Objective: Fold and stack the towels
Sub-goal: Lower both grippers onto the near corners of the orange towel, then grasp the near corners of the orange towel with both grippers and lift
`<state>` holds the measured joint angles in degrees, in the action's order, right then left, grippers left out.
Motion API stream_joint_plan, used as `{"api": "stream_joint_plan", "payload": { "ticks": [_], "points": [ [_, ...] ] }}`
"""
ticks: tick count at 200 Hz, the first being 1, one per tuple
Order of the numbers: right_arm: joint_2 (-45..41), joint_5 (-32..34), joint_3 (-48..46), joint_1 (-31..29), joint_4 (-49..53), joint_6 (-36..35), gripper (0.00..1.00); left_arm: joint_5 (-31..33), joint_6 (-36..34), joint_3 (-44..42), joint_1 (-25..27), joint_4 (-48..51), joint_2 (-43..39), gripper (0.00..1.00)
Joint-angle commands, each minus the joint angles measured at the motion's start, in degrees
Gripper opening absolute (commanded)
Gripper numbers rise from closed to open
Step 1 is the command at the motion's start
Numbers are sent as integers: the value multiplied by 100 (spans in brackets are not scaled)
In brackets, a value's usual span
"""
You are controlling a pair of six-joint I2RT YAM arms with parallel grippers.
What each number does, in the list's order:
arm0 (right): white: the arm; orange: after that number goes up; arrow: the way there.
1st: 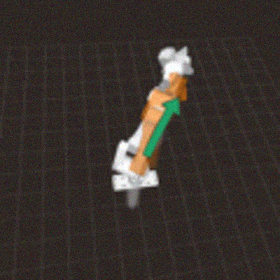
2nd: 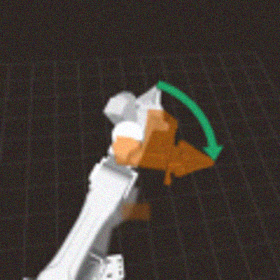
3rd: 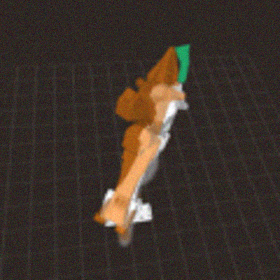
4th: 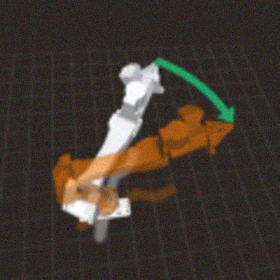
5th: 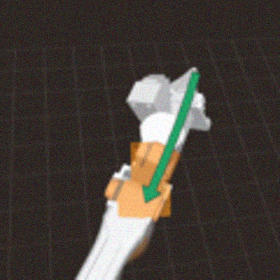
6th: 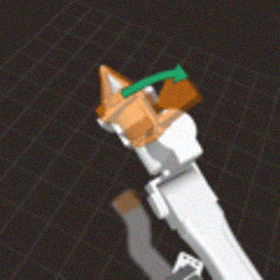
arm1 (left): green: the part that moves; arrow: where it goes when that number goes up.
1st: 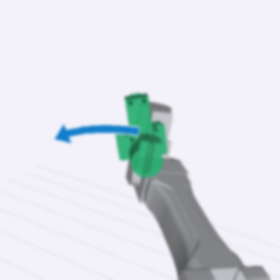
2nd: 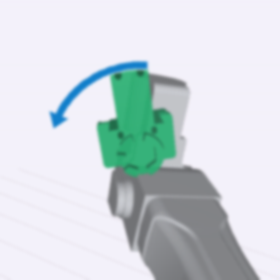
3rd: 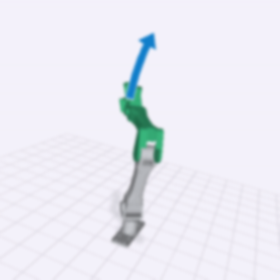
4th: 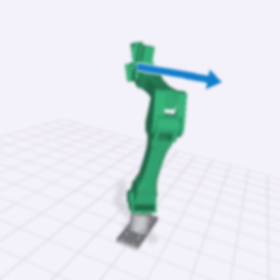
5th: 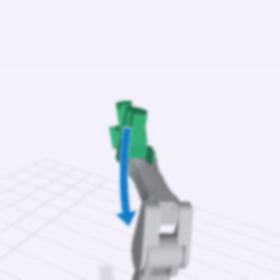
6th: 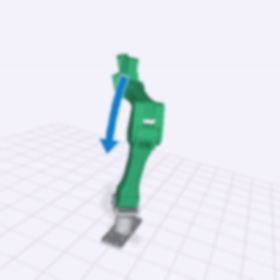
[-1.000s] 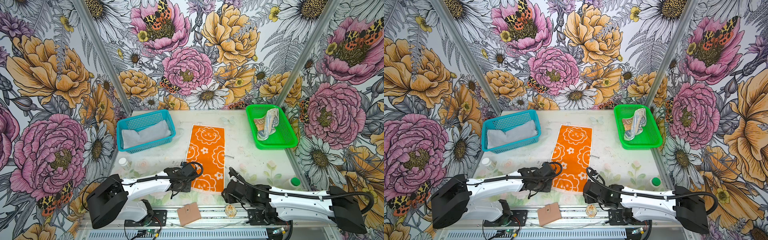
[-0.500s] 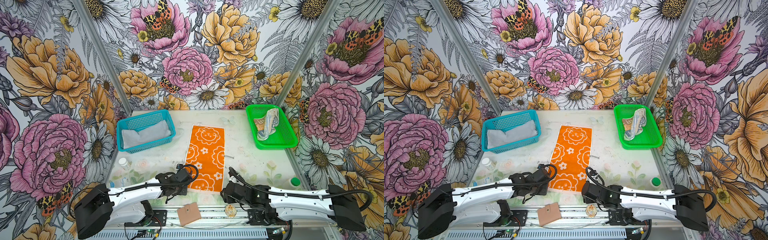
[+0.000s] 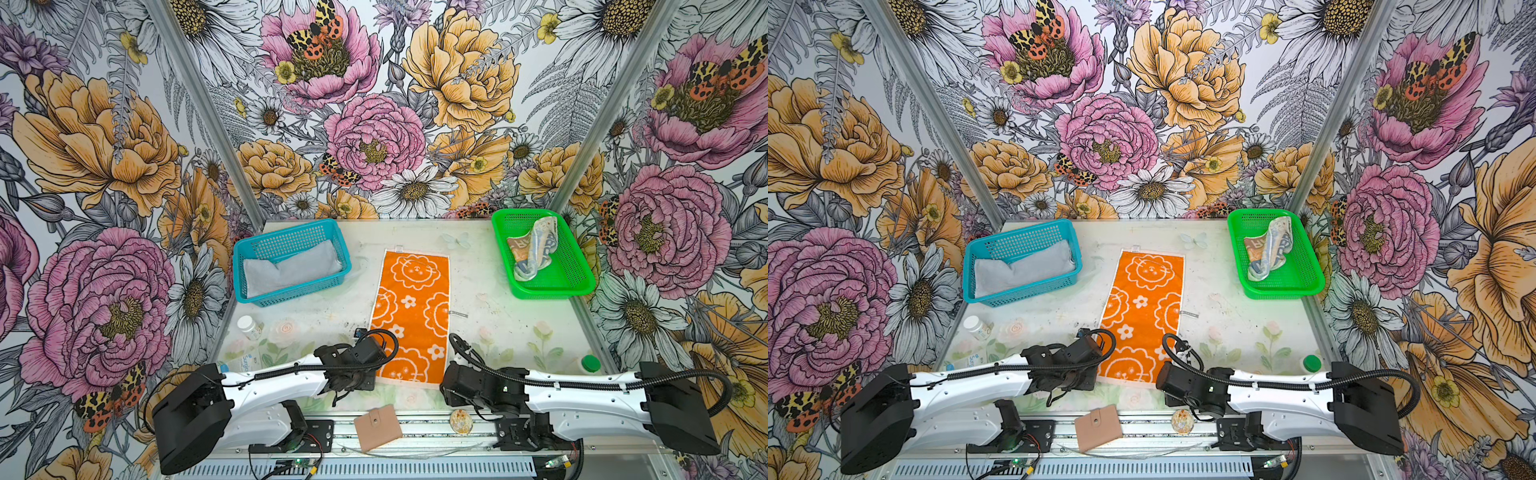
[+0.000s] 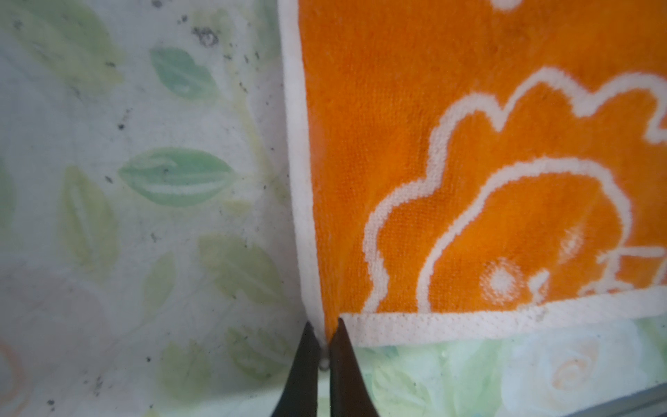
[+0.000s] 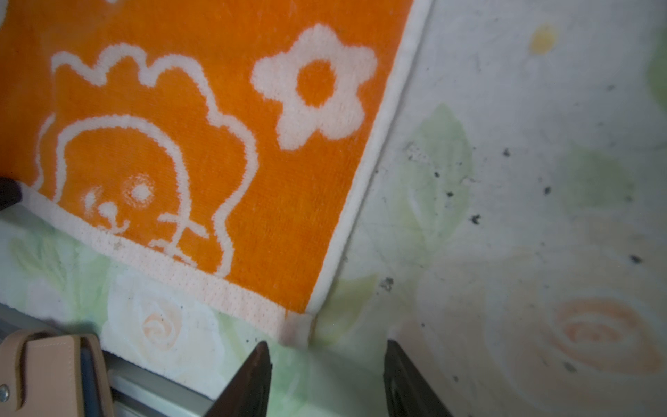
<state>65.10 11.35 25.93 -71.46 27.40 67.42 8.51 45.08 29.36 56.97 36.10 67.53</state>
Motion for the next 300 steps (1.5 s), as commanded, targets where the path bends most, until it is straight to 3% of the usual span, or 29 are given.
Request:
{"api": "stream_joint_plan", "payload": {
  "ticks": [1,17,43,57,115,178,244,273,300],
  "points": [
    [253,89,324,-17,-42,-142,50,-4,-46,148,54,-22,83,4],
    [461,97,416,-9,-41,-156,40,1,-36,149,66,-24,94,4],
    [634,-29,484,25,-42,-165,8,1,-26,140,71,-22,51,4],
    [614,-72,474,36,-41,-144,0,1,-44,161,69,-18,41,4],
    [4,-175,267,136,-24,-304,0,-53,-106,294,105,3,43,3],
    [-1527,-249,-109,34,34,-426,0,14,-231,500,648,250,-633,0],
    [-2340,106,634,-238,1387,-516,0,270,-26,698,1379,879,-1575,0],
    [-2157,420,1107,-60,1462,-904,0,629,-260,1129,1186,987,-1658,0],
    [-1608,397,1615,600,1455,-1592,0,447,-723,1469,325,896,-1380,0]
  ]
}}
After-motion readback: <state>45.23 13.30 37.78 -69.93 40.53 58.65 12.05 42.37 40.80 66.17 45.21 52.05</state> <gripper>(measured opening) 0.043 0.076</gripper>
